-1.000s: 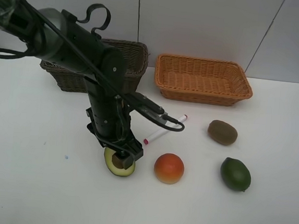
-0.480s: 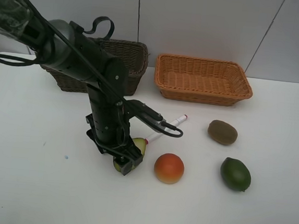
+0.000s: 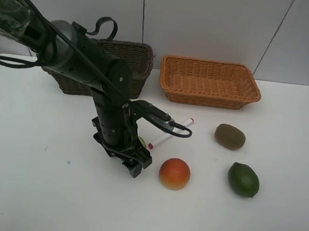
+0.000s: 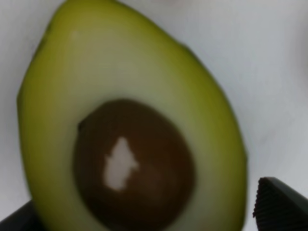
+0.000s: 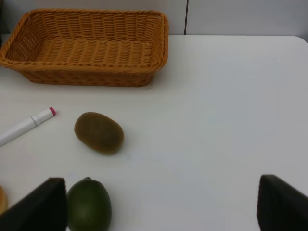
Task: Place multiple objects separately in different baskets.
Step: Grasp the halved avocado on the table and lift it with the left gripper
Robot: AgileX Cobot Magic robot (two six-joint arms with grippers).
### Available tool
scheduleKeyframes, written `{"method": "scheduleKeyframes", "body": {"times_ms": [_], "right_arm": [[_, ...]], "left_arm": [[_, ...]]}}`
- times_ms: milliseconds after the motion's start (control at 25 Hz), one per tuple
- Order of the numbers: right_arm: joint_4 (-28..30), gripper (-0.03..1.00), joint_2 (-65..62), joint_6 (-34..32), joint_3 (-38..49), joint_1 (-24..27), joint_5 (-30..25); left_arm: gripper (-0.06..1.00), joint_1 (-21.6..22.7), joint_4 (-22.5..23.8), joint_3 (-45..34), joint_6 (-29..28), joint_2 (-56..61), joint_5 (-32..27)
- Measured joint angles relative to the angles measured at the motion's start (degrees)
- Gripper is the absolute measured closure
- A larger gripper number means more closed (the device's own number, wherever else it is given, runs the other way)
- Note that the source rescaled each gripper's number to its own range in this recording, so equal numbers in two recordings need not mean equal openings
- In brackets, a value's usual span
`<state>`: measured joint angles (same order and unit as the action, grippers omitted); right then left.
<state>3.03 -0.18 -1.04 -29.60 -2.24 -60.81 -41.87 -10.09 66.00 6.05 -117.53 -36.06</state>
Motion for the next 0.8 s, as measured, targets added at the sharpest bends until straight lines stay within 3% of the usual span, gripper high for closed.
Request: {"method": "scheduleKeyframes", "body": {"times_ms": [640, 720, 800], "right_arm": [[0.0, -0.03, 0.0, 0.0, 0.0, 0.0, 0.0], [0.0, -0.03, 0.0, 0.0, 0.0, 0.0, 0.0], [0.0, -0.03, 0.0, 0.0, 0.0, 0.0, 0.0]], "left_arm": [[0.02, 0.0, -0.2, 0.0, -0.2, 0.0, 1.2], [0.06, 0.0, -0.2, 0.0, -0.8, 0.0, 1.2], [0.19, 0.0, -0.2, 0.0, -1.2, 0.0, 1.4]]}}
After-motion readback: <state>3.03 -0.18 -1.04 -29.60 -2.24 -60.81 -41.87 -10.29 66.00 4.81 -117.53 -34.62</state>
